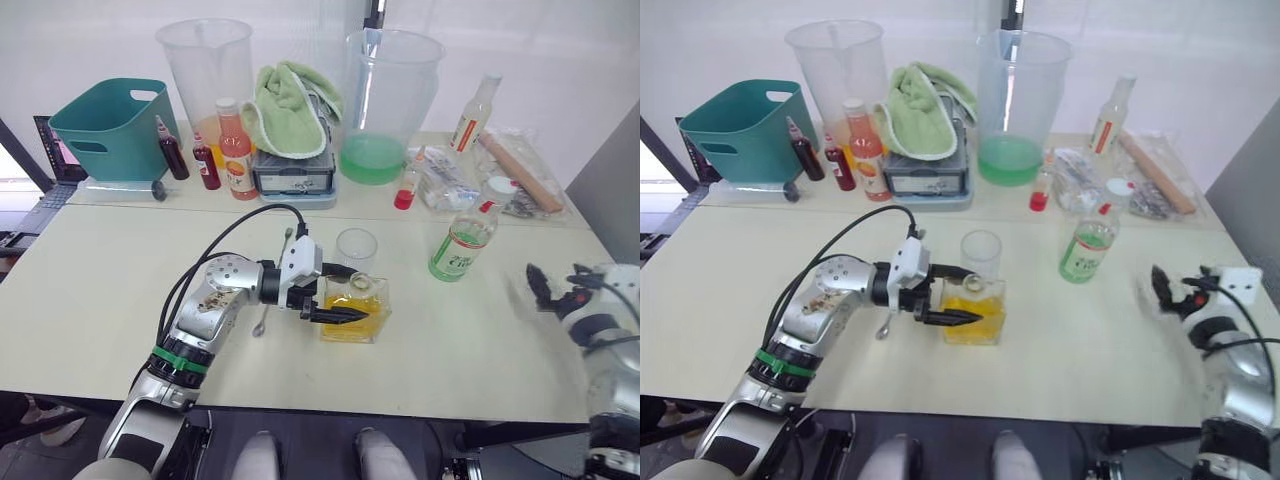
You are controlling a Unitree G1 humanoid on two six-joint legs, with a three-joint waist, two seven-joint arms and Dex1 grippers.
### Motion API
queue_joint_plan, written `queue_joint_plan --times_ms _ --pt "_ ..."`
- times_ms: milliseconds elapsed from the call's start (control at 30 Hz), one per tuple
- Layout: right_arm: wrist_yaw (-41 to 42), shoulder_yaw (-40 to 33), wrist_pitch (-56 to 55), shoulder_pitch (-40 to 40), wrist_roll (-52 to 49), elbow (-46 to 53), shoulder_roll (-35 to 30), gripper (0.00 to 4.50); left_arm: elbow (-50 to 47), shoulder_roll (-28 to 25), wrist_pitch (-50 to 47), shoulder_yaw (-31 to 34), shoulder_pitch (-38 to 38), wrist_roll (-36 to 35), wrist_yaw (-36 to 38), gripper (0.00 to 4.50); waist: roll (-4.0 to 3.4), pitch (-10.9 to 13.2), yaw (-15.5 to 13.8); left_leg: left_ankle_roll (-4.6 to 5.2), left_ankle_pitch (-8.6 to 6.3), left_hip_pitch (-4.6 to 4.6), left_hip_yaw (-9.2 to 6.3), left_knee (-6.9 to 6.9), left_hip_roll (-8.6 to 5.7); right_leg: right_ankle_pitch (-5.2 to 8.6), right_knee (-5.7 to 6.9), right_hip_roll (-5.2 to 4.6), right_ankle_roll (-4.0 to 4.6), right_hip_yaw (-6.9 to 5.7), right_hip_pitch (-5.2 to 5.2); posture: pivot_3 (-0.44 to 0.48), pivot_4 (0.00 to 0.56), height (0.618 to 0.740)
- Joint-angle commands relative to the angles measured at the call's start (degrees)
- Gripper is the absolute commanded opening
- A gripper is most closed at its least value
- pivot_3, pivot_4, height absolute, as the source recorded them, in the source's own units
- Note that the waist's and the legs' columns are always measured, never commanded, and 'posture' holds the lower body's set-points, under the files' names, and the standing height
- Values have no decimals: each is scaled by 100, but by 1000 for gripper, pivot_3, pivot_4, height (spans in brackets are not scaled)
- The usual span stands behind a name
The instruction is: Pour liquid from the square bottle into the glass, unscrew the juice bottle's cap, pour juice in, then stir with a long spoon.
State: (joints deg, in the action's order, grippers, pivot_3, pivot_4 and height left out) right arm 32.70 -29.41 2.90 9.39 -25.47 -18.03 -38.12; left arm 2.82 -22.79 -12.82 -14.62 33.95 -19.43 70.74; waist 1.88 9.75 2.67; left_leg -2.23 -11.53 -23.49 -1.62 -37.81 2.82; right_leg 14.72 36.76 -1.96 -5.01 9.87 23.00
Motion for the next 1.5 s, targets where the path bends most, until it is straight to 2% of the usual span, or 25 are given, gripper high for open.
queue_joint_plan --times_ms 33,267,400,533,767,900,1000,1133,1267,1333,1400,1500 --pt "590 -310 663 -367 -625 969 -381 4460 -103 4 -48 -123 18 102 -25 2792 0 0 1 0 0 0 0 1 0 0 0 0 0 0 0 0 150 727" --pt "1529 -689 2524 -1329 -2139 3142 -1207 4460 -32 33 -94 -49 104 10 18 2792 0 0 1 0 0 -3 0 1 0 2 -1 -1 -1 1 3 0 150 727" --pt "1448 -747 3133 -1387 -2690 3836 -1328 4460 -74 14 -178 43 133 -113 66 2792 3 2 -2 0 0 -5 -1 1 0 3 -2 -1 0 1 4 0 150 727" --pt "1486 -391 3484 -1518 -2867 4530 -1352 4460 -171 -160 -385 250 74 -315 104 2792 4 2 -3 0 0 -23 -1 1 0 3 -4 -1 -1 1 20 0 150 727" --pt "1446 149 3708 -1432 -3040 4877 -1175 4460 -644 -878 -1284 959 -37 -1096 213 2792 9 7 142 4 -3 -29 -3 10 3 9 1 0 1 -1 31 0 150 727" --pt "1531 356 3706 -1404 -3019 4837 -1147 4460 -909 -1303 -1874 1502 52 -1699 211 2792 14 26 133 4 -3 -35 -3 9 3 9 4 0 2 -1 41 0 150 727" --pt "1598 524 3650 -1456 -2904 4835 -1133 4460 -835 -1623 -2149 1779 228 -1865 258 2792 26 34 114 4 -3 -47 -3 9 3 9 3 -1 1 -4 50 0 150 727" --pt "1632 583 3602 -1522 -2839 4850 -1086 4460 -291 -2000 -1828 1868 530 -1540 463 2792 27 35 76 4 -2 -72 -8 6 2 9 3 -2 2 -10 72 0 150 727" --pt "1677 551 3543 -1662 -2777 4921 -1034 4460 325 -2136 -1505 1794 1013 -1192 482 2792 32 37 66 4 -2 -89 -8 7 2 8 16 -1 3 -10 102 0 150 727" --pt "1635 604 3516 -1655 -2691 4909 -1012 4460 916 -1921 -973 1728 1485 -864 326 2792 36 40 33 4 -2 -95 -8 6 2 8 22 -1 4 -10 109 0 150 727" --pt "1610 627 3492 -1652 -2640 4925 -974 4460 1667 -1579 -326 1639 2026 -374 -170 2792 43 44 -26 3 -1 -98 -7 1 1 8 23 0 4 -11 110 0 150 727" --pt "1509 629 3464 -1702 -2578 5011 -873 4460 2246 -1220 404 1586 2420 46 -522 2792 47 46 -58 3 1 -106 -9 -5 -2 4 19 -1 0 -12 109 0 150 727"
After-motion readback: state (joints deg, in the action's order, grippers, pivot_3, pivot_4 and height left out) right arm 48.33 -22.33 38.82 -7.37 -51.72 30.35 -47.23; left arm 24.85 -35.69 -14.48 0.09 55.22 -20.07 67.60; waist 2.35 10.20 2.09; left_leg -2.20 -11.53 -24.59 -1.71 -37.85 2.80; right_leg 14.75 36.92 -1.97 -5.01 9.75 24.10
